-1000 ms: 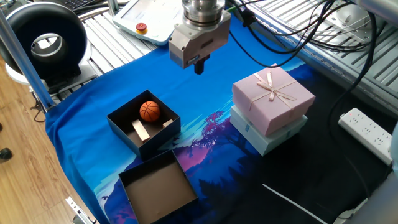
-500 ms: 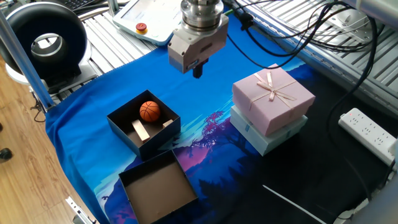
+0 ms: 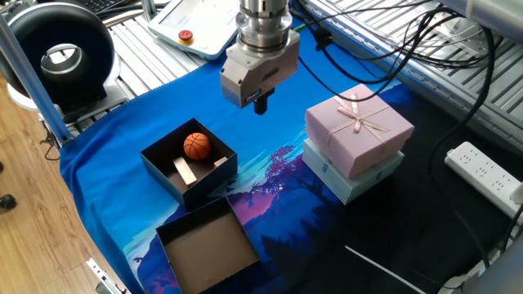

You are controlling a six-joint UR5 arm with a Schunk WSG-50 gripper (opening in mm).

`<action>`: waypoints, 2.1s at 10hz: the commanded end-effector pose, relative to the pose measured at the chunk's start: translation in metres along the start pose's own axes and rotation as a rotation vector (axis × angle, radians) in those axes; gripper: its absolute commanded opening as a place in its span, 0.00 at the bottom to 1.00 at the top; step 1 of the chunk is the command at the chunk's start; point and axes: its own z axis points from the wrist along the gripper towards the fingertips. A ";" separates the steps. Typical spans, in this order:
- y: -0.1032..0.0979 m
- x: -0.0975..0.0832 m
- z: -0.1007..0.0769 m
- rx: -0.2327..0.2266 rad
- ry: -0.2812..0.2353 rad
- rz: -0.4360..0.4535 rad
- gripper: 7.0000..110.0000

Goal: Take everything out of the gift box

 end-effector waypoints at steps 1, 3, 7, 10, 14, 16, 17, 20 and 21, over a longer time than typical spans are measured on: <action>-0.005 0.005 -0.001 0.015 0.020 -0.013 0.00; -0.015 0.011 -0.001 0.055 0.043 0.019 0.00; -0.030 0.030 -0.004 0.111 0.122 -0.048 0.00; -0.045 0.043 -0.008 0.177 0.175 -0.004 0.00; -0.036 0.048 -0.008 0.137 0.198 -0.040 0.00; -0.023 0.046 -0.006 0.084 0.188 -0.037 0.00; -0.026 0.048 -0.006 0.097 0.195 -0.033 0.00; -0.032 0.083 -0.017 0.129 0.339 0.008 0.00; -0.041 0.098 -0.024 0.162 0.405 -0.012 0.00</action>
